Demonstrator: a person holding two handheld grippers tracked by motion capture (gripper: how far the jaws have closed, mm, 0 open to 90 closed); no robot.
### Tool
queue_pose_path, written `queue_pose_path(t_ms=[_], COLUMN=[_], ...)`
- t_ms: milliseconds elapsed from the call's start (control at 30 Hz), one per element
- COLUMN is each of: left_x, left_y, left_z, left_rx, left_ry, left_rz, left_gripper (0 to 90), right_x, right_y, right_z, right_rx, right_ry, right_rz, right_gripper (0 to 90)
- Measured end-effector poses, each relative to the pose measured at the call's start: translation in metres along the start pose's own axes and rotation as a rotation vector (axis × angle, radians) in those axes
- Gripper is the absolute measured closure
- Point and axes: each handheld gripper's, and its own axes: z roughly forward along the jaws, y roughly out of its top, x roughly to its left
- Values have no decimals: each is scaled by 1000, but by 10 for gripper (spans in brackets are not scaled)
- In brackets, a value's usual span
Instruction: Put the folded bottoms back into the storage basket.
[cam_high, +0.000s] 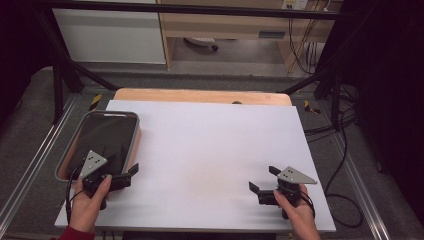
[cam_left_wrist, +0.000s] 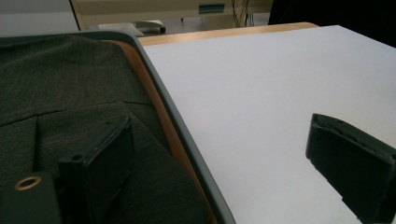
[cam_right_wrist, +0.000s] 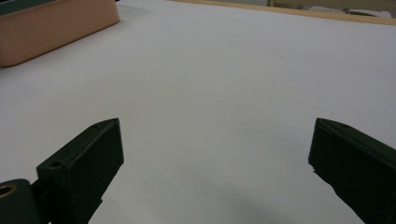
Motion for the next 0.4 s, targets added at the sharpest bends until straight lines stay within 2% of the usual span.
queue_pose_path(t_ms=[100, 233, 267, 367, 400], left_x=[0, -6, -9, -25, -33], left_y=[0, 2, 3, 6, 7], left_z=[1, 1, 1, 3, 5], left_rx=[-10, -17, -17, -13, -11], left_ry=[-27, -25, -27, -37, -61], left_rz=[-32, -10, -2, 57, 75], left_gripper=[80, 81, 82, 81, 82], right_x=[4, 9, 10, 13, 14], right_y=[2, 4, 5, 7, 8], right_z=[6, 16, 19, 26, 26], right_rx=[1, 5, 8, 17, 19], right_ry=[-4, 4, 2, -3, -4], right_rz=[-23, -46, -50, -55, -53], right_gripper=[32, 31, 31, 32, 32])
